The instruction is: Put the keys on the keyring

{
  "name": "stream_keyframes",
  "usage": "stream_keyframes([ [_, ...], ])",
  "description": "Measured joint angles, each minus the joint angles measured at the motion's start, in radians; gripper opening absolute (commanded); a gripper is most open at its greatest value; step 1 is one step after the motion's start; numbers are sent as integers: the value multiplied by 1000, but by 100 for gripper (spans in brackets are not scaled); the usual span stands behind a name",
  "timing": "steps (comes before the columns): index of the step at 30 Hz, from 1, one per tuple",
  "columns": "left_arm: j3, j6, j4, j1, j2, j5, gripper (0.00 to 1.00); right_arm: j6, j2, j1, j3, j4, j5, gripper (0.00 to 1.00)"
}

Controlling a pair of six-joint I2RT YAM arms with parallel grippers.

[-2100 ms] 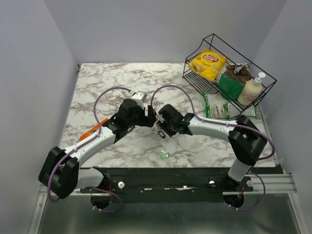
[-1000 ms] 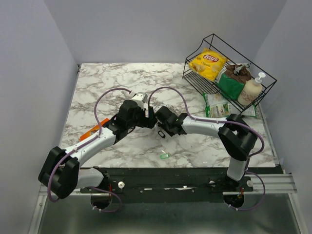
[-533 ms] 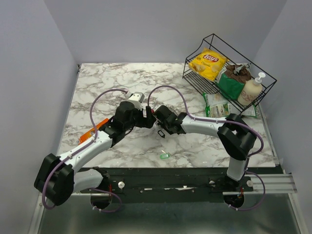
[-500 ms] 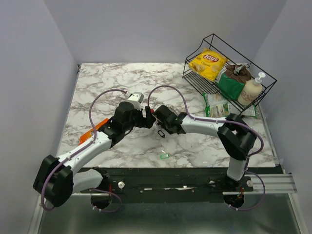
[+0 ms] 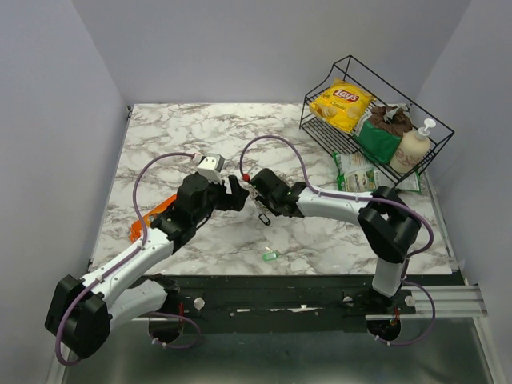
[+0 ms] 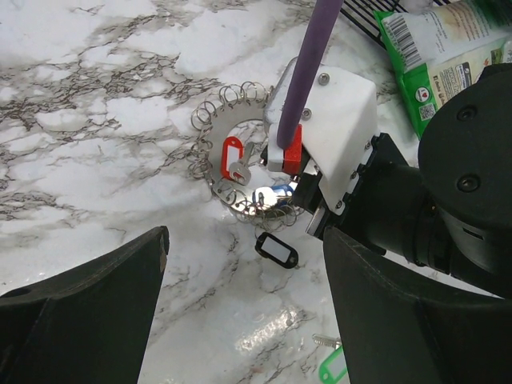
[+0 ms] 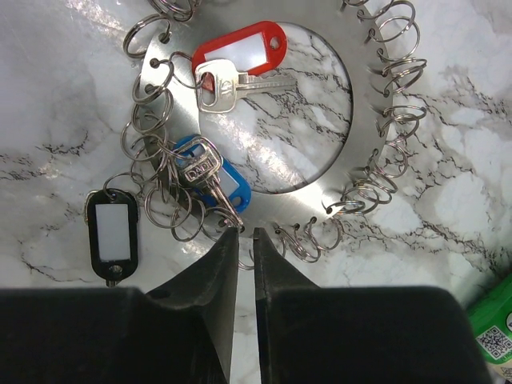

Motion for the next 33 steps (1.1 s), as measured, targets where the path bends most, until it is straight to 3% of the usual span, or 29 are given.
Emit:
stream_keyframes([
  [7, 0, 0, 8, 0, 9, 2, 86, 1, -15, 0, -8, 3, -2, 31],
  [15, 3, 8, 18, 0, 78, 40, 84, 49, -140, -44, -76, 17, -112, 31],
  [22, 86, 51, 1, -17, 194, 68, 81, 173, -257, -230, -198, 36, -298, 31],
  [33, 323, 222, -93, -183, 425, 22, 77, 362, -352, -489, -339, 106, -674, 31],
])
